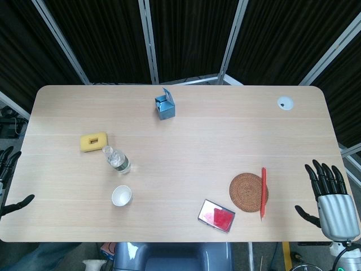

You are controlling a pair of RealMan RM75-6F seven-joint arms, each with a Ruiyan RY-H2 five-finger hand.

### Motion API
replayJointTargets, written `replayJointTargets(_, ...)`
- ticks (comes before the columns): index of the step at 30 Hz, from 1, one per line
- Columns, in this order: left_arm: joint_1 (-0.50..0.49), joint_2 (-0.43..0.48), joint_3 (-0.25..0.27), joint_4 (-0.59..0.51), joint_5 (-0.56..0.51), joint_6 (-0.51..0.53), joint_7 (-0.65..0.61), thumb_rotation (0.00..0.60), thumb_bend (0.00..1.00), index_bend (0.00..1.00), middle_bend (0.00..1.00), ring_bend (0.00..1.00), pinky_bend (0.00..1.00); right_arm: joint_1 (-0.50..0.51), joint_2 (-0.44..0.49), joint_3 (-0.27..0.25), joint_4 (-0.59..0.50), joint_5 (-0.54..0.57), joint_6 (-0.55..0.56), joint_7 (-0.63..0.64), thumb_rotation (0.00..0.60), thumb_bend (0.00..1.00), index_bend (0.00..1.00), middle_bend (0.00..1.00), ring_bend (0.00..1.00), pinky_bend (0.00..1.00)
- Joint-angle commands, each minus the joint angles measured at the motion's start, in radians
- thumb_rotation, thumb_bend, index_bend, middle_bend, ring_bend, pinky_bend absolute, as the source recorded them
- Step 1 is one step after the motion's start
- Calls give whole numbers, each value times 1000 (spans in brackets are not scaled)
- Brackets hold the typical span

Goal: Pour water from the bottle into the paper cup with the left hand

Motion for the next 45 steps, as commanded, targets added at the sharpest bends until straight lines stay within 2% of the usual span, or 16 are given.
replayJointTargets(1,-2,-8,0,13,8,3,-4,600,0,0,0,0,0,0,0,0,0,-1,0,0,600,0,0,0,0,0)
replayJointTargets(7,-15,-19,-5,37,4,-14,-30,600,0,0,0,0,0,1,3,-4,-3,-6,-4,0,600,0,0,0,0,0)
replayJointTargets(9,-44,-31,-16,57,-6,-53,-69,600,0,0,0,0,0,2,3,-3,-8,-8,-5,3,600,0,0,0,0,0)
replayJointTargets(15,-215,-85,-79,110,-82,-299,-313,600,0,0,0,0,0,16,-6,5,-11,20,-37,-23,600,0,0,0,0,0)
replayJointTargets(19,-313,-170,-106,185,-131,-443,-391,600,0,0,0,0,0,22,-12,14,-15,47,-52,-37,600,0,0,0,0,0)
replayJointTargets(23,-383,-260,-107,291,-155,-546,-437,600,0,0,0,0,0,25,-16,14,-21,60,-64,-56,600,0,0,0,0,0)
replayJointTargets(34,-460,-465,-84,569,-174,-657,-590,600,0,0,0,0,0,36,-29,26,-11,118,-96,-85,600,0,0,0,0,0)
replayJointTargets(45,-549,-579,-63,685,-139,-740,-696,600,0,0,0,0,0,43,-32,37,-4,163,-111,-87,600,0,0,0,0,0)
